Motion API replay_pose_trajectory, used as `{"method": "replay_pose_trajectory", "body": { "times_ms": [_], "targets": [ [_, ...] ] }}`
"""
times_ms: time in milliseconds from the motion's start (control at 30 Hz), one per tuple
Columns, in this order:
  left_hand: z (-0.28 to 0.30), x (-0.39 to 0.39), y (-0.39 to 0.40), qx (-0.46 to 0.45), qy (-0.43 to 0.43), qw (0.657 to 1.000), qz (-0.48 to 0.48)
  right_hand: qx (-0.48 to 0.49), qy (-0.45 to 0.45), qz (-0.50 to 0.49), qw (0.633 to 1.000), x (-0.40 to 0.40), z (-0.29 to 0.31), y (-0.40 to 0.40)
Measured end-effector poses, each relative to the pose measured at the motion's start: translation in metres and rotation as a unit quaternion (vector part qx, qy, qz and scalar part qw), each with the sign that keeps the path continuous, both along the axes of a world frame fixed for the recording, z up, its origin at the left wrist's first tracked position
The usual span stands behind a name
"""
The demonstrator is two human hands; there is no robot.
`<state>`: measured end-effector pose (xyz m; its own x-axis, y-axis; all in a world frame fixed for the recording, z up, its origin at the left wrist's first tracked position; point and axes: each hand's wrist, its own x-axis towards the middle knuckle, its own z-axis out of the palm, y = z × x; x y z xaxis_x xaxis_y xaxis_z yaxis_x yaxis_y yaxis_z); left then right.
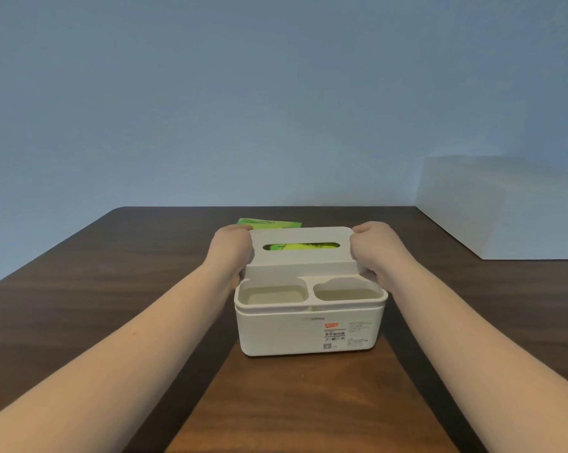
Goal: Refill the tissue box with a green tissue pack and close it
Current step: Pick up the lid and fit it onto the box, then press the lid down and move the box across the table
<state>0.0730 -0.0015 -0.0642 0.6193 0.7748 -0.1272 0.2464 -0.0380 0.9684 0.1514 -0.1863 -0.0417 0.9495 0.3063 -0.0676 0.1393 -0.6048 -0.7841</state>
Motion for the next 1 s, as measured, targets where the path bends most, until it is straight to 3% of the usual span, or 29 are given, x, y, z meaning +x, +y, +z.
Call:
{"method": "replay_pose_trajectory", "body": {
  "times_ms": [333,433,633,1000],
  "targets": [
    [0.006,0.000,0.001,0.092,0.035,0.995,-0.023,0.003,-0.031,0.006,0.999,0.001,-0.006,0.001],
    [0.006,-0.021,-0.011,0.051,0.031,0.996,-0.065,0.041,-0.034,0.026,0.998,-0.007,-0.011,-0.010],
    [-0.024,-0.080,-0.039,-0.010,-0.132,0.973,-0.186,0.070,-0.064,0.071,0.993,-0.029,-0.030,-0.029],
    [-0.034,-0.093,-0.048,-0.053,-0.159,0.975,-0.143,0.063,-0.063,0.044,0.995,-0.038,-0.039,-0.032]
  ]
}}
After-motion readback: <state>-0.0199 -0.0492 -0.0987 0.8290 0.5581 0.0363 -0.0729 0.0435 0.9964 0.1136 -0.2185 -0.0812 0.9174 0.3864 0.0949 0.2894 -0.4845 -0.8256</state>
